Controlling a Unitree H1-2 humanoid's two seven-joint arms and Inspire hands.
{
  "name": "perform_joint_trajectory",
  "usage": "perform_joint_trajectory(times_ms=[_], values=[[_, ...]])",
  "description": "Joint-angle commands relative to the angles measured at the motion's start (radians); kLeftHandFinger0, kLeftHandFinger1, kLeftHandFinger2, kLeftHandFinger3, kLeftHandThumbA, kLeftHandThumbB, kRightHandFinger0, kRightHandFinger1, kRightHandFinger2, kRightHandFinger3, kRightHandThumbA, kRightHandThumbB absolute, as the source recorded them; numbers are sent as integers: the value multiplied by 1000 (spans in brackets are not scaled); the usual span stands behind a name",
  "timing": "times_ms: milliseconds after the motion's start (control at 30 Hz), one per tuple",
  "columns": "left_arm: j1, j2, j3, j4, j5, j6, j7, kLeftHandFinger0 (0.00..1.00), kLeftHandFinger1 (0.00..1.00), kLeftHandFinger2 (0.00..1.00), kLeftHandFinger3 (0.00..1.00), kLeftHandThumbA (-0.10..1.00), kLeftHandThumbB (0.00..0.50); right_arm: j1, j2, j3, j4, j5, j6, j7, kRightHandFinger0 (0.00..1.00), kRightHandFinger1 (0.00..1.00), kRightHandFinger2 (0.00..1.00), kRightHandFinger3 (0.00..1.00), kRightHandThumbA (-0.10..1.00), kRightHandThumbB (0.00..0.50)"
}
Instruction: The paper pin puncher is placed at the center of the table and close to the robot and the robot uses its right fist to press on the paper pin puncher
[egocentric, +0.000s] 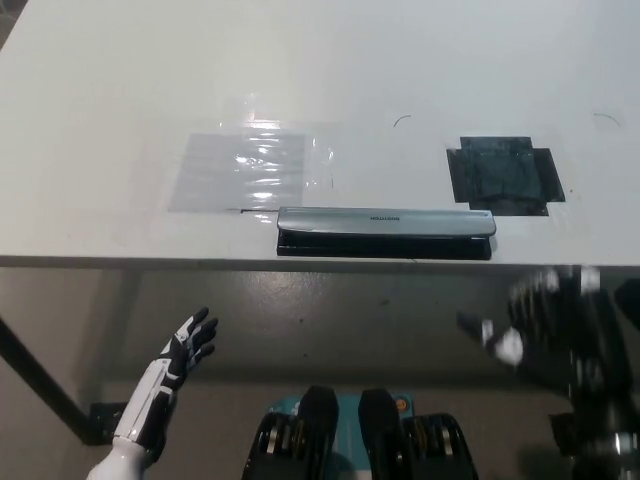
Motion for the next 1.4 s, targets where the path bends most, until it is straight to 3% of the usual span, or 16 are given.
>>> perform_joint_trajectory(times_ms=[0, 133, 233, 400, 467, 500, 533, 567, 700, 800, 867, 1000, 1233, 1367], values=[[-27, 9, 3, -19, -7, -52, -10, 1000, 1000, 1000, 1000, 1000, 272, -220, 2, -10, -56, 75, 196, -18, 0, 0, 7, 3, 1000, 244], [-51, 9, 6, -6, -5, -55, -6, 1000, 1000, 1000, 1000, 1000, 276, -400, 10, -27, 27, 85, 229, -27, 0, 0, 69, 64, 1000, 283], [-51, 10, 8, -11, -10, -48, -8, 1000, 1000, 1000, 1000, 1000, 277, -489, 38, -44, 95, 103, 247, -48, 10, 0, 60, 63, 1000, 264], [-62, 4, 7, -5, -8, -41, -4, 1000, 1000, 1000, 1000, 1000, 278, -647, 53, -74, 261, 136, 254, -28, 0, 0, 109, 96, 1000, 289], [-48, 2, 2, -14, -8, -47, -8, 1000, 1000, 1000, 1000, 1000, 268, -693, 65, -81, 333, 116, 249, -39, 0, 0, 119, 99, 1000, 280], [-39, 3, -1, -21, -2, -44, -7, 1000, 1000, 1000, 1000, 1000, 266, -704, 69, -81, 359, 109, 250, -41, 57, 56, 194, 177, 1000, 199], [-29, 2, -4, -26, 0, -40, -9, 1000, 1000, 1000, 1000, 1000, 267, -715, 73, -81, 385, 102, 258, -46, 14, 2, 136, 110, 1000, 255], [-28, 4, -4, -22, 4, -45, -8, 1000, 1000, 1000, 1000, 1000, 270, -735, 84, -84, 429, 94, 252, -57, 7, 0, 138, 107, 1000, 255], [-30, -3, -12, -9, 7, -49, -8, 1000, 1000, 1000, 1000, 1000, 255, -785, 96, -88, 595, 62, 187, -65, 0, 0, 113, 105, 1000, 216], [-41, -6, -20, 3, 7, -52, -10, 1000, 1000, 1000, 1000, 1000, 249, -797, 94, -105, 656, 77, 171, -62, 0, 0, 24, 53, 1000, 218], [-38, -5, -22, -4, 1, -41, -13, 1000, 1000, 1000, 1000, 1000, 239, -790, 98, -110, 712, 71, 149, -65, 0, 0, 2, 15, 1000, 193], [-50, 0, -27, -7, 9, -27, -14, 1000, 1000, 1000, 1000, 1000, 256, -765, 98, -117, 767, 56, 111, -73, 0, 0, 0, 0, 1000, 215], [-44, -4, -38, -5, 19, -23, -13, 1000, 1000, 1000, 1000, 1000, 252, -704, 102, -118, 816, 44, 96, -82, 0, 0, 1, 0, 1000, 201], [-38, -6, -51, -2, 31, -34, -12, 1000, 1000, 1000, 1000, 1000, 237, -657, 105, -106, 843, 29, 57, -73, 0, 0, 8, 0, 1000, 162]])
